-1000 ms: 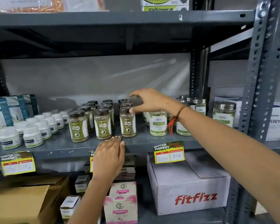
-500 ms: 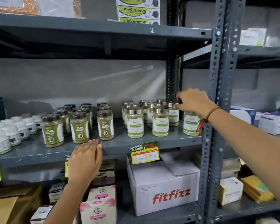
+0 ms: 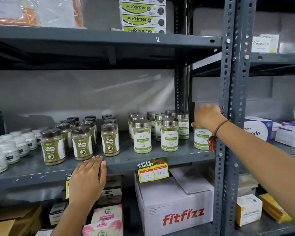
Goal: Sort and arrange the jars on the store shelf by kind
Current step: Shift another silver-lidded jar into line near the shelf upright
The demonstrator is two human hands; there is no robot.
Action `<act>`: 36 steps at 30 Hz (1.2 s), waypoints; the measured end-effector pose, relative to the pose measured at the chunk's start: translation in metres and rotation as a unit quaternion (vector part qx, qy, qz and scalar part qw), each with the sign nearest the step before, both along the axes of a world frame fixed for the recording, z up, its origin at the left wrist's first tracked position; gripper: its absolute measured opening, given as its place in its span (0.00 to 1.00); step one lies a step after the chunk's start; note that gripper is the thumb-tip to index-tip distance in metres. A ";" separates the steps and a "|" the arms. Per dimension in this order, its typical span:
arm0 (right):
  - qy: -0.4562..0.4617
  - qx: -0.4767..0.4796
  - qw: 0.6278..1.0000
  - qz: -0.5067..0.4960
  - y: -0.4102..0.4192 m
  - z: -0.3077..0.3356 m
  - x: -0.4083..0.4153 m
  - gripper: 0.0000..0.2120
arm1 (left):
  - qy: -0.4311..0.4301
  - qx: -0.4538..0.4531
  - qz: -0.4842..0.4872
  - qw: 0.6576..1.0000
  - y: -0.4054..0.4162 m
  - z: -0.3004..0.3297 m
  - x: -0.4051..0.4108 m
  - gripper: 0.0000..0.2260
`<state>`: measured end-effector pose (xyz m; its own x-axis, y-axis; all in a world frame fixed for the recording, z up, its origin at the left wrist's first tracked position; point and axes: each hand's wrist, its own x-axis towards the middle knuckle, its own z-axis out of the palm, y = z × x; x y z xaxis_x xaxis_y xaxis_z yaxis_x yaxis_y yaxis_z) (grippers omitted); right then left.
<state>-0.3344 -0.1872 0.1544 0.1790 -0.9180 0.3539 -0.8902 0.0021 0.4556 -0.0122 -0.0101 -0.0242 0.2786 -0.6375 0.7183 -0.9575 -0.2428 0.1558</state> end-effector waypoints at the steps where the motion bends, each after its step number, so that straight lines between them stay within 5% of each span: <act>1: -0.006 0.000 1.000 0.003 -0.001 0.000 0.000 0.22 | -0.001 -0.002 0.000 1.000 0.000 -0.001 0.000 0.22; 15: -0.166 0.065 0.969 0.170 -0.015 -0.002 -0.013 0.29 | -0.005 -0.004 0.002 1.000 0.000 -0.001 0.000 0.21; 27: -0.225 0.091 0.951 0.192 -0.022 -0.006 -0.017 0.31 | 0.003 -0.002 -0.003 1.000 0.000 0.000 -0.002 0.22; 31: -0.246 -0.001 0.929 0.277 -0.018 -0.006 -0.005 0.30 | 0.002 -0.004 -0.003 1.000 -0.001 -0.001 -0.001 0.22; 36: -0.253 0.060 0.909 0.327 -0.006 -0.004 0.024 0.44 | -0.001 -0.005 -0.003 1.000 -0.001 -0.001 -0.001 0.22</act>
